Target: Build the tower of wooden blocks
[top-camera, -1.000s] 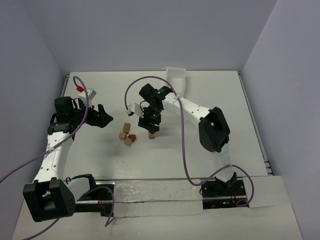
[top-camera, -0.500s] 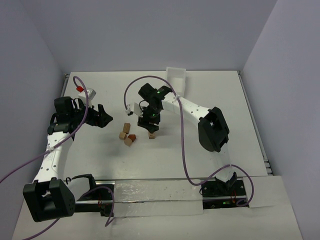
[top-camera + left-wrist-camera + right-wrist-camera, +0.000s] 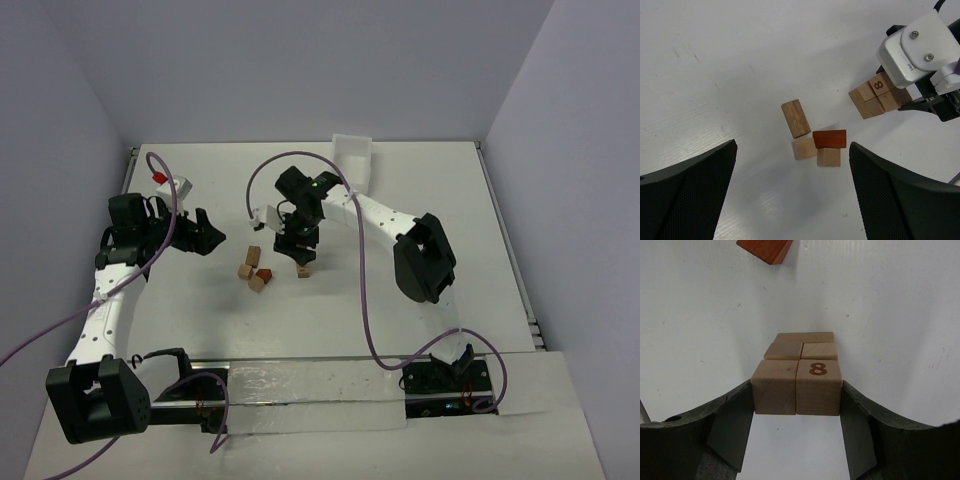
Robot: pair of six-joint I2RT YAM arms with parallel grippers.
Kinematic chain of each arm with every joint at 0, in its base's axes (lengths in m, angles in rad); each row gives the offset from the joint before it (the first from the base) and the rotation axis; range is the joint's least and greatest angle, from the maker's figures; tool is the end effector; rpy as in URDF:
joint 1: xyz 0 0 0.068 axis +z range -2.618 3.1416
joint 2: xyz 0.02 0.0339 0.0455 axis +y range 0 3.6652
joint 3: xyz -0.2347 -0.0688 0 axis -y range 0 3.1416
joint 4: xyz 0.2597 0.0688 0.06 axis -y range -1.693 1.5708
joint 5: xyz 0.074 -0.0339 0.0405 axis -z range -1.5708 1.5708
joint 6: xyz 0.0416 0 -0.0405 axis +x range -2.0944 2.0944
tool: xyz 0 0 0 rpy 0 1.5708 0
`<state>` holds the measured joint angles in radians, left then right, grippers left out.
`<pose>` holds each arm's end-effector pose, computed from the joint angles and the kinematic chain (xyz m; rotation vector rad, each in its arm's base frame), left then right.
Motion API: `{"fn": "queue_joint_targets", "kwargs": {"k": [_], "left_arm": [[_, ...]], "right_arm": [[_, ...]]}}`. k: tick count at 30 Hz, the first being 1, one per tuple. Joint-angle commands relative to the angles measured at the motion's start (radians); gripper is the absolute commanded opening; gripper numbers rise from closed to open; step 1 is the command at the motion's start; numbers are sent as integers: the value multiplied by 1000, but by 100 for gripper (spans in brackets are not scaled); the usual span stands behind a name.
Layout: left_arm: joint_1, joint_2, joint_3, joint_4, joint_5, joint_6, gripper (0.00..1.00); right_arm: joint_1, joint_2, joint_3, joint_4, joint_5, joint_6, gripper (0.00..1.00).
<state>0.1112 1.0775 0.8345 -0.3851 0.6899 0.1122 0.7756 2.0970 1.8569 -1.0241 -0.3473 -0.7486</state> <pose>0.2625 0.0027 0.2536 0.3793 2.0653 -0.6202 0.3032 0.3171 0.2051 -1.9878 1.9728 0.4969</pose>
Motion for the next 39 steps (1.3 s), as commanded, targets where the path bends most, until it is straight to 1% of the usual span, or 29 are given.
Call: {"fn": "queue_joint_targets", "kwargs": {"k": [1, 10, 19, 29, 31, 32, 39], "left_arm": [[7, -4, 6, 38, 18, -5, 99], [7, 0, 8, 43, 19, -6, 99], [7, 2, 12, 40, 15, -3, 99], [7, 7, 13, 43, 13, -2, 99], [7, 7, 12, 43, 15, -2, 99], [7, 7, 12, 44, 14, -2, 99], [7, 9, 14, 49, 15, -4, 99]], "right_arm": [[9, 15, 46, 6, 6, 2, 58], [8, 14, 35, 10, 8, -1, 61], [10, 14, 17, 22, 14, -1, 82], [11, 6, 7, 27, 12, 0, 92], [13, 3, 9, 26, 5, 0, 98], [14, 0, 10, 24, 3, 1, 99], [21, -15, 20, 11, -6, -5, 100]]}}
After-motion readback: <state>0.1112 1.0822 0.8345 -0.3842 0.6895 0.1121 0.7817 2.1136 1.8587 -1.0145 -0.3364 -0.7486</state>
